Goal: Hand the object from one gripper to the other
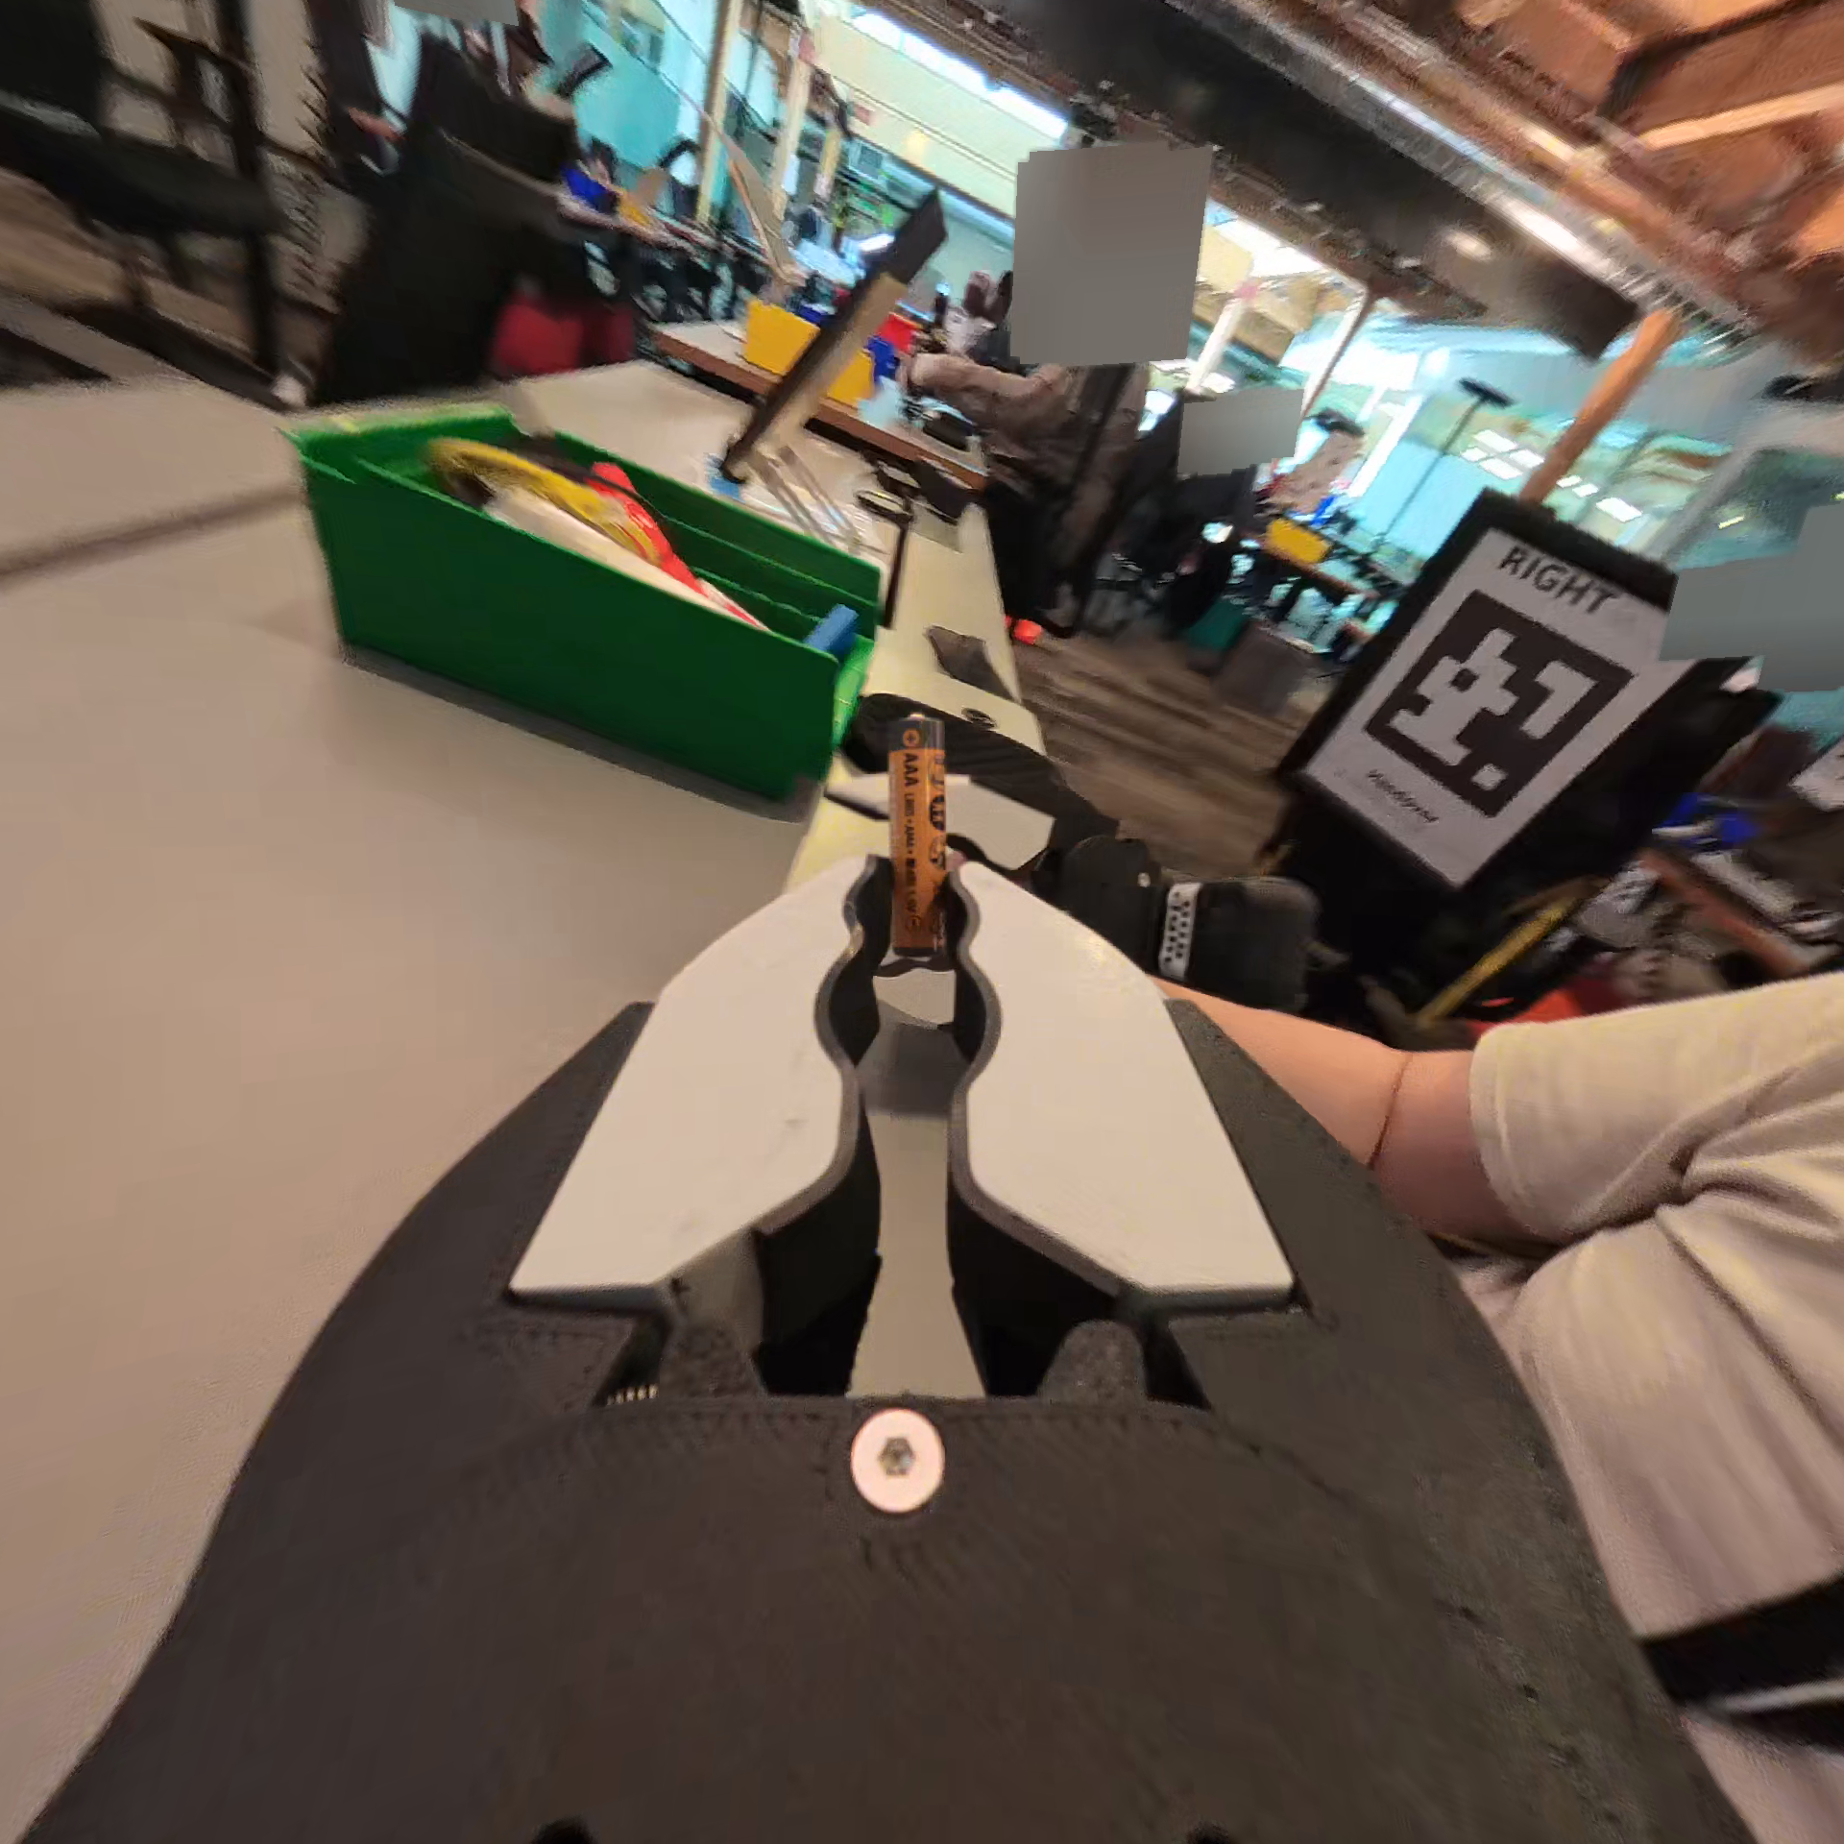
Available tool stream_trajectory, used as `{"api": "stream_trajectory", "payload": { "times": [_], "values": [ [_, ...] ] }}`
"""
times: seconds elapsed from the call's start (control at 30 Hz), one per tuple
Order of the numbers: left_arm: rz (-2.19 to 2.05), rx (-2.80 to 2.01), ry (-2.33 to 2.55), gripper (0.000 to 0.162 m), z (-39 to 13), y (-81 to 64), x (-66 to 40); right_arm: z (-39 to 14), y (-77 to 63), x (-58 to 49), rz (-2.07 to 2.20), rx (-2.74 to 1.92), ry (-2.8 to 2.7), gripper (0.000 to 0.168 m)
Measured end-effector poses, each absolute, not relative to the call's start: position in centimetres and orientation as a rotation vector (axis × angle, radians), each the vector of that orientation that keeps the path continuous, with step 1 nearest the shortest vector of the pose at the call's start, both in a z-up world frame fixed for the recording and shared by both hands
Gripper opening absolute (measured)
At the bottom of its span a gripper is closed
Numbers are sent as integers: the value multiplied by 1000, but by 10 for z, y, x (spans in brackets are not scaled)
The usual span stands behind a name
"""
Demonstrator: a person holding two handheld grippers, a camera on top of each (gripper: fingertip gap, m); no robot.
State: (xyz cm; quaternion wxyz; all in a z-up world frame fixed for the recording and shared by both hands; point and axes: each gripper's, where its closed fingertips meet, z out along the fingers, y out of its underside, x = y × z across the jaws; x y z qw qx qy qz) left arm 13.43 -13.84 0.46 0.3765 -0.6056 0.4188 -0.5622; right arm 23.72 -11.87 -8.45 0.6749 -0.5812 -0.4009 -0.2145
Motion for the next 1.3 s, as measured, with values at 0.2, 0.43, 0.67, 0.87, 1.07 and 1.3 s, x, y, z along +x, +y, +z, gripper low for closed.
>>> {"api": "stream_trajectory", "payload": {
  "times": [0.2,0.43,0.67,0.87,1.07,1.3],
  "values": [
    [-1661,-1611,1111,10,-42,-143,184,-36,-155,208,-262,-1096,-734,67],
    [-1659,-1615,1137,10,-59,-156,177,-54,-150,180,-225,-1151,-825,71],
    [-1620,-1619,1244,10,-69,-174,186,-51,-152,177,-205,-1156,-782,61],
    [-1588,-1636,1263,10,-74,-177,185,-62,-150,171,-196,-1192,-843,51],
    [-1621,-1618,1277,11,-75,-180,183,-65,-152,169,-70,-1246,-830,51],
    [-1303,-1336,1329,72,-62,-168,174,-66,-159,167,778,-1474,-605,50]
  ]
}}
